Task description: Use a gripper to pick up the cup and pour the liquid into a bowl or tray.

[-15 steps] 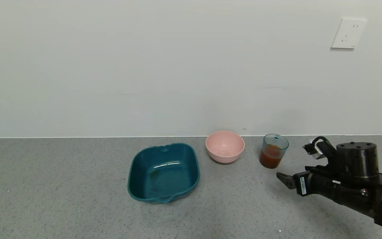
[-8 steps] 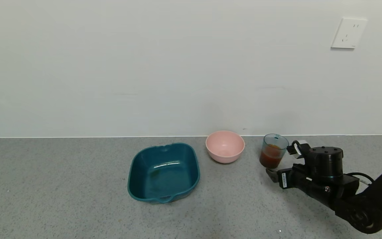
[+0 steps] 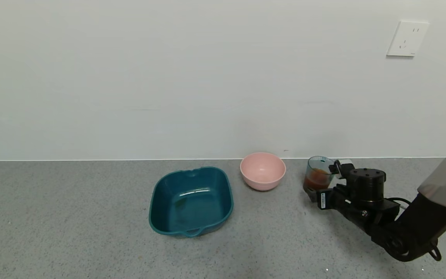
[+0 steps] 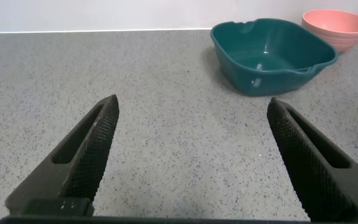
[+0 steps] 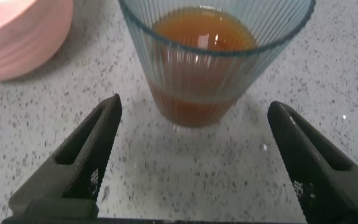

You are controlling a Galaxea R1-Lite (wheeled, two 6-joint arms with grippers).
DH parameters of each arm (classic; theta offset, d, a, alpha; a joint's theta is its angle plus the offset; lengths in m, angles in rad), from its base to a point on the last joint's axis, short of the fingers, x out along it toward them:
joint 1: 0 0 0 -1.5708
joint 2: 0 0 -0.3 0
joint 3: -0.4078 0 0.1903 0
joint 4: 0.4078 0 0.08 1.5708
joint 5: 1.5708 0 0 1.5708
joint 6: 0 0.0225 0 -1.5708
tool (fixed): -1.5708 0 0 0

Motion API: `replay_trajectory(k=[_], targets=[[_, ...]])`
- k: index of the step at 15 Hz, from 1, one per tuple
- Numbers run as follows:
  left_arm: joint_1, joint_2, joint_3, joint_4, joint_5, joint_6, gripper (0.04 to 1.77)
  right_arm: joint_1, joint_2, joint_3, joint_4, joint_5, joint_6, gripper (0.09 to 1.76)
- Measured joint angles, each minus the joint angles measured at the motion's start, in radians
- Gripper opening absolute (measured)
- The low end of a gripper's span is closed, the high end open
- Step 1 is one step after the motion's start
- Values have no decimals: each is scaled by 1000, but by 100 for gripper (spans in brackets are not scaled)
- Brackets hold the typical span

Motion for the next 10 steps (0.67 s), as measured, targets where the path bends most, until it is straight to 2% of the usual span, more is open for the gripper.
replay_trajectory(k=[6,10], targets=[[0,0,0,0,0,0,172,9,91,-33,-155,-34,1,171],[0,0,0,0,0,0,172,3,140,-64,-187,-50,1,171]])
